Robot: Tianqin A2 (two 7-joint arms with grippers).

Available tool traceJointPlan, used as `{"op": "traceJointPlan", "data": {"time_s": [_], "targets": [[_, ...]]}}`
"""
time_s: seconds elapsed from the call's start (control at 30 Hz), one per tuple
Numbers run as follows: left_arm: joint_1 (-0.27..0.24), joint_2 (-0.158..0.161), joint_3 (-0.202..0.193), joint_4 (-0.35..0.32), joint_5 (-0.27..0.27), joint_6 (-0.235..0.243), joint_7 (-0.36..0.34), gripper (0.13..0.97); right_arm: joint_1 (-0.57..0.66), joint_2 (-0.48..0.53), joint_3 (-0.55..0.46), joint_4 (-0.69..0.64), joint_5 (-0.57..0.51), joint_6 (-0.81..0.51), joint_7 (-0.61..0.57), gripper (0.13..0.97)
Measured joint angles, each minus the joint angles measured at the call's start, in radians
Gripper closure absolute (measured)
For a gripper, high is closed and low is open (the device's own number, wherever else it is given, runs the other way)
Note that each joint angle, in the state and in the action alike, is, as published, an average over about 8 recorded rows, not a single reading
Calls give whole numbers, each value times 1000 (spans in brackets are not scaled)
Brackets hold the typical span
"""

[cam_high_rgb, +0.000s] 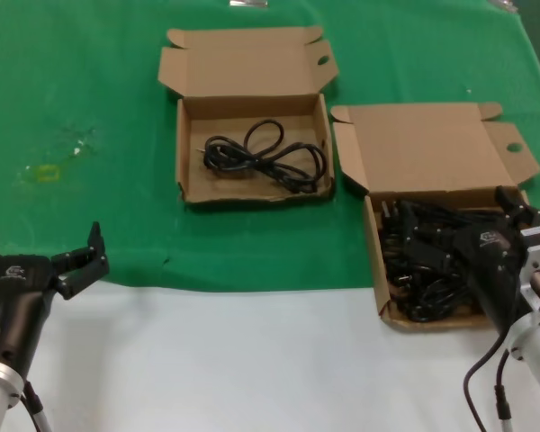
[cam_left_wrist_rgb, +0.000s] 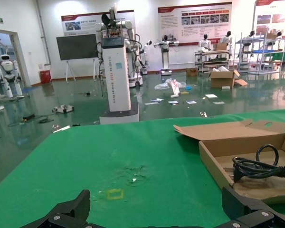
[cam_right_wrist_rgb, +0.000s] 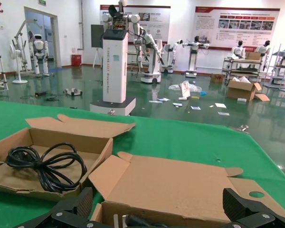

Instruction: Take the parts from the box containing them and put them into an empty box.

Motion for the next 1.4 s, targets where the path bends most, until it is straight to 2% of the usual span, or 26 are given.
{"op": "traceJointPlan", "data": {"time_s": [1.4], "targets": [[0,0,0,0,0,0,0,132,0,0,0,0,0,0,0,129]]}}
